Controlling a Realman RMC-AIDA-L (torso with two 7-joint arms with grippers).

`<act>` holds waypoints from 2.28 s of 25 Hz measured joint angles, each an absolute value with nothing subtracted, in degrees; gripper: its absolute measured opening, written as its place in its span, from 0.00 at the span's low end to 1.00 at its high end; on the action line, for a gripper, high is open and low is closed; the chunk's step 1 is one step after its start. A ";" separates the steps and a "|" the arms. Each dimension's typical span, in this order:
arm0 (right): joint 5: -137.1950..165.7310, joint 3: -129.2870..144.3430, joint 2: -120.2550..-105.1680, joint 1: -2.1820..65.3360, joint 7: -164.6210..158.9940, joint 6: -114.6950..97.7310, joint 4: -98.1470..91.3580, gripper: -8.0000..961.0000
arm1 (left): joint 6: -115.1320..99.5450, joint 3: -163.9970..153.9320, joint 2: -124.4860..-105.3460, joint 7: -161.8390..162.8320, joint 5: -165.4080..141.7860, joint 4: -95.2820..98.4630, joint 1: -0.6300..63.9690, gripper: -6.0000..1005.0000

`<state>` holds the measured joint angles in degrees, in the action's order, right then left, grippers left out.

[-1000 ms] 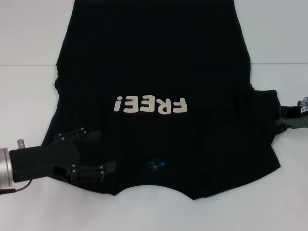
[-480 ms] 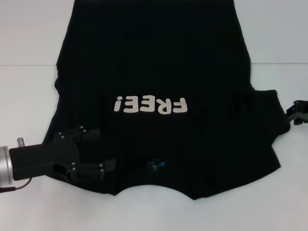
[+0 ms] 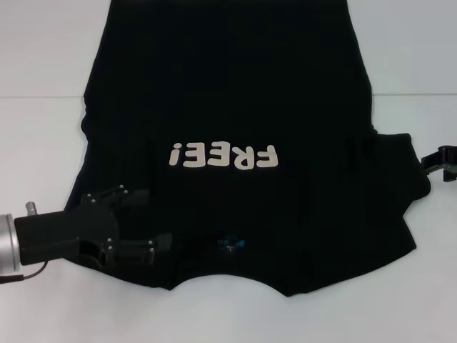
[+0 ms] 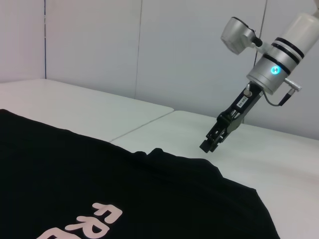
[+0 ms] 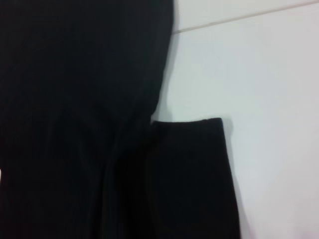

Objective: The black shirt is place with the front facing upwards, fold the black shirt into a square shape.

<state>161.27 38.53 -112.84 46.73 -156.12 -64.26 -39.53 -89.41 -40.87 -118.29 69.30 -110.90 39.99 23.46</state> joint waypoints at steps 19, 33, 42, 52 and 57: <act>161.32 38.59 -113.27 46.61 -156.14 -61.77 -37.82 0.57 | -88.45 -40.87 -118.29 69.35 -111.10 39.90 24.15 0.95; 161.50 38.67 -113.55 46.94 -156.08 -59.77 -35.62 0.57 | -87.97 -40.87 -118.37 69.43 -111.09 39.90 24.54 0.95; 161.39 38.68 -113.63 47.07 -155.56 -59.09 -34.61 0.57 | -87.32 -40.96 -118.38 69.44 -111.09 39.90 24.63 0.95; 161.27 38.67 -113.79 47.20 -155.56 -58.94 -34.28 0.57 | -87.25 -40.88 -118.38 69.43 -111.09 39.90 24.70 0.95; 161.27 38.67 -113.91 47.30 -155.57 -58.94 -34.28 0.56 | -87.25 -40.87 -118.38 69.43 -111.09 39.90 24.70 0.95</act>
<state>161.27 38.67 -113.91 47.30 -155.57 -58.94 -34.28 -87.25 -40.87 -118.38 69.43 -111.09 39.90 24.70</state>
